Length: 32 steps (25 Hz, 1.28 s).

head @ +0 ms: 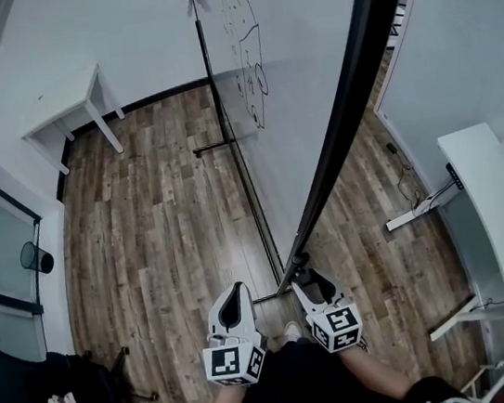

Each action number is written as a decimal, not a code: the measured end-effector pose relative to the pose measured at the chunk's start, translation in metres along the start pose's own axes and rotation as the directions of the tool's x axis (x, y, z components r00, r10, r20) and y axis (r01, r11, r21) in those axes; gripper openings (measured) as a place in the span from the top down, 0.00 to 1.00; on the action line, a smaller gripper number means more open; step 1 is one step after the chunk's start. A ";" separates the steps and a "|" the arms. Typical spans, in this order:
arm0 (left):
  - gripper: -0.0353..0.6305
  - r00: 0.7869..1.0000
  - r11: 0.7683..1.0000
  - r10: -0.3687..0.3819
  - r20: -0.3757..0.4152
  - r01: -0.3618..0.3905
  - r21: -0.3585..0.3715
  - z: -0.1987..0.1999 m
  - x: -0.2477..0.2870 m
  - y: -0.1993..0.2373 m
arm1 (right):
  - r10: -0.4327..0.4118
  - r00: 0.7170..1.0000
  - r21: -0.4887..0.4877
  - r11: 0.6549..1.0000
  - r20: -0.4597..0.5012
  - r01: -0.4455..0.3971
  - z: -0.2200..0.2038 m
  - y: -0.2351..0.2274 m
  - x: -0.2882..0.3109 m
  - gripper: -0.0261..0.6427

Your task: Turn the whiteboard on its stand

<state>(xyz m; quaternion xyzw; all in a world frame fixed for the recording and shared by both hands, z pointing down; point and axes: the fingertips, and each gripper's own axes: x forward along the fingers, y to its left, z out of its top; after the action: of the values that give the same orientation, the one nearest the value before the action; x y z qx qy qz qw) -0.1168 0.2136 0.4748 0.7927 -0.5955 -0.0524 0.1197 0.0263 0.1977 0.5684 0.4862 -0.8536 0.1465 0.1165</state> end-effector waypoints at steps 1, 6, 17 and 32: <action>0.92 1.000 1.000 -0.001 0.000 0.001 0.001 0.001 0.001 0.000 | -0.002 1.000 0.009 1.000 0.015 0.002 0.006 0.001 -0.004 0.69; 0.92 1.000 1.000 -0.003 0.009 0.002 0.012 0.003 0.000 -0.004 | 0.009 0.996 0.062 0.998 0.085 -0.015 0.033 0.006 -0.021 0.70; 0.92 1.000 1.000 0.013 0.019 -0.013 -0.003 0.003 -0.004 -0.011 | -0.008 0.987 0.073 0.997 0.161 -0.003 0.062 0.004 -0.041 0.92; 0.92 1.000 1.000 0.003 0.005 -0.003 0.004 -0.005 -0.003 -0.019 | -0.007 0.987 0.044 0.999 0.159 0.000 0.063 0.003 -0.044 0.94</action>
<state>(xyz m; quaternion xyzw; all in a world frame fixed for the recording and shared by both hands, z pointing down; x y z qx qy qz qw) -0.0988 0.2222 0.4749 0.7919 -0.5970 -0.0529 0.1167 0.0422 0.2117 0.4945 0.5002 -0.8559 0.1260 0.0376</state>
